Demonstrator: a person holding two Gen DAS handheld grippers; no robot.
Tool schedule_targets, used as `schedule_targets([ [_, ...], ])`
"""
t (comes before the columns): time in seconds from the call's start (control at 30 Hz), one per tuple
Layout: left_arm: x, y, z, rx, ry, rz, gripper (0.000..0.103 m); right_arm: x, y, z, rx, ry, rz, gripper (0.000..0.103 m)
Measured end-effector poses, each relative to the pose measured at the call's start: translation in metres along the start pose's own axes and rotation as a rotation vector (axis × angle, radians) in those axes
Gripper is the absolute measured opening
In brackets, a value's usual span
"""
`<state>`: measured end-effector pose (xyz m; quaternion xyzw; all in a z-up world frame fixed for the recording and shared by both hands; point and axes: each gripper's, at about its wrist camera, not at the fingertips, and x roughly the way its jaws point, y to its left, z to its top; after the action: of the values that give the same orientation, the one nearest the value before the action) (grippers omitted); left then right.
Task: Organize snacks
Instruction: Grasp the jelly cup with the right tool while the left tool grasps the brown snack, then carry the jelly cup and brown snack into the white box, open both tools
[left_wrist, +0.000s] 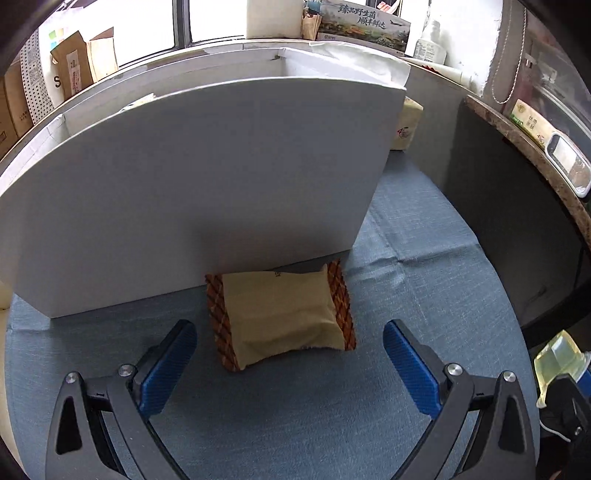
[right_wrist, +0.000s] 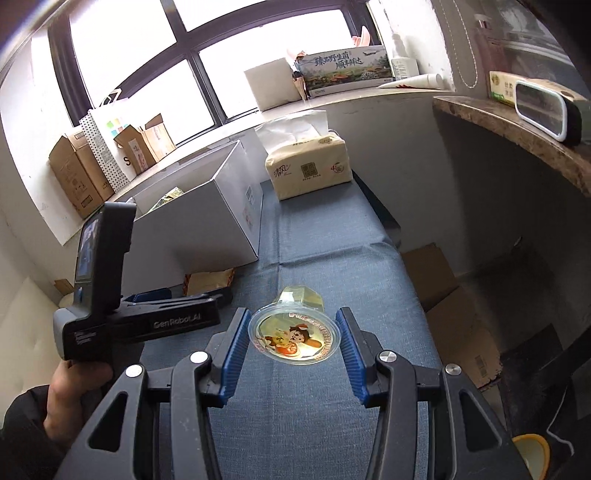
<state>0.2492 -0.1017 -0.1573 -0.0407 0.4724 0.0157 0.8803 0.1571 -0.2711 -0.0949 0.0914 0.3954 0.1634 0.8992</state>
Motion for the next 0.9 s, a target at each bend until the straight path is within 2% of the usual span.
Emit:
schedule_targets([
  [0.17,0.015,-0.005,0.001,-0.008,0.021,0.021,0.103,0.001,-0.008,-0.005,0.018,0.006,0.006,0.052],
  [0.23,0.018,-0.005,0.001,0.001,0.017,0.042,0.093,0.002,-0.009,-0.005,0.022,0.007,0.009,0.052],
  [0.3,0.011,-0.006,0.001,0.007,0.002,0.033,0.075,0.001,-0.010,-0.006,0.025,0.006,0.010,0.052],
  [0.4,0.004,-0.001,0.003,-0.019,0.018,-0.014,0.067,0.001,-0.009,-0.007,0.026,0.005,0.013,0.052],
  [0.63,-0.022,0.011,-0.002,-0.023,-0.018,-0.040,0.065,0.001,-0.001,-0.007,0.013,0.011,0.025,0.052],
  [0.8,-0.072,0.029,-0.013,-0.028,-0.085,-0.091,0.065,-0.003,0.011,-0.005,-0.009,0.007,0.052,0.052],
  [0.9,-0.107,0.037,-0.016,-0.020,-0.137,-0.082,0.065,-0.005,0.023,-0.003,-0.034,0.005,0.069,0.052],
])
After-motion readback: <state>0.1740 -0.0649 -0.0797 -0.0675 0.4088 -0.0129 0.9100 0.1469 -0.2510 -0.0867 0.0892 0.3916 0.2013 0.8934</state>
